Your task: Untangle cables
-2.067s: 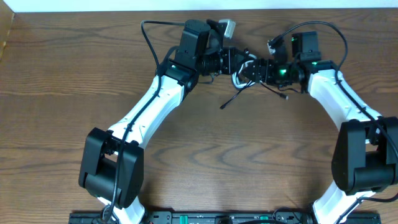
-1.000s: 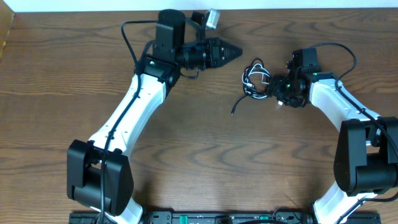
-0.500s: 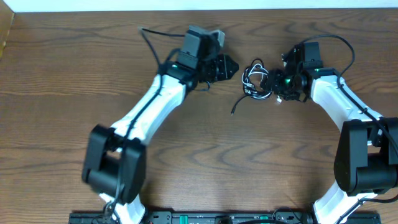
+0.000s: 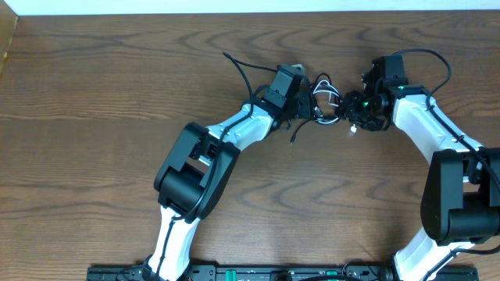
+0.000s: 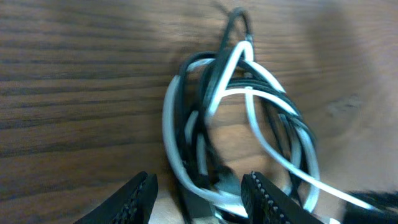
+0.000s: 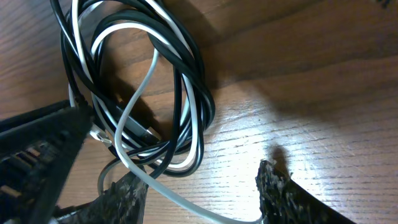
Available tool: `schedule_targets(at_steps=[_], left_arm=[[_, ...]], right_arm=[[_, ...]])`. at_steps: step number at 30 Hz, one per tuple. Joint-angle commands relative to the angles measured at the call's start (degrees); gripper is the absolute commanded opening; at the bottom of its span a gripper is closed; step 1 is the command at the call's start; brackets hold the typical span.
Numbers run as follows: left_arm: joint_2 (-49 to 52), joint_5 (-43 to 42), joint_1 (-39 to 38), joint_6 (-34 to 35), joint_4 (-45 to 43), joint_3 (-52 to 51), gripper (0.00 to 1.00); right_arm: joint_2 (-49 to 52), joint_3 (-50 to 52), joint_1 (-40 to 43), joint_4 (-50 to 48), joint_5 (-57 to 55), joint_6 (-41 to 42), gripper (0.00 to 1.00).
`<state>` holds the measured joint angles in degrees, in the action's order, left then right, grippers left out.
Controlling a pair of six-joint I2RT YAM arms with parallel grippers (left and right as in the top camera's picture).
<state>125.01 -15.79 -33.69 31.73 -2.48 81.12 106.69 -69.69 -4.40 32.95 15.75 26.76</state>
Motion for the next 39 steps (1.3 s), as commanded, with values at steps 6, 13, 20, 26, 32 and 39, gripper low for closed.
schedule_targets(at_steps=[6, 13, 20, 26, 32, 39], left_arm=[[1.2, 10.3, -2.5, 0.5, -0.7, 0.3, 0.49], [2.2, 18.4, -5.4, 0.5, -1.3, 0.3, 0.48], [2.8, 20.0, -5.9, -2.6, -1.3, 0.4, 0.08], [-1.7, 19.9, -5.9, -3.8, 0.1, 0.4, 0.08], [-11.8, 11.3, -5.1, -6.7, 7.4, 0.4, 0.07], [-20.2, -5.1, -1.6, -6.7, 10.4, 0.4, 0.07]], right_arm=[[-0.3, -0.7, 0.1, 0.1, -2.1, 0.8, 0.54], [-0.3, -0.5, -0.2, 0.3, -2.1, 0.8, 0.54], [-0.3, 0.4, -0.3, 0.3, -2.7, 0.9, 0.54], [-0.3, 1.8, -0.6, 0.0, -4.7, 0.9, 0.54], [-0.3, 1.9, -0.4, -0.5, -4.7, 0.9, 0.54], [-0.3, 1.9, -0.4, -2.9, 0.9, -3.1, 0.54]])
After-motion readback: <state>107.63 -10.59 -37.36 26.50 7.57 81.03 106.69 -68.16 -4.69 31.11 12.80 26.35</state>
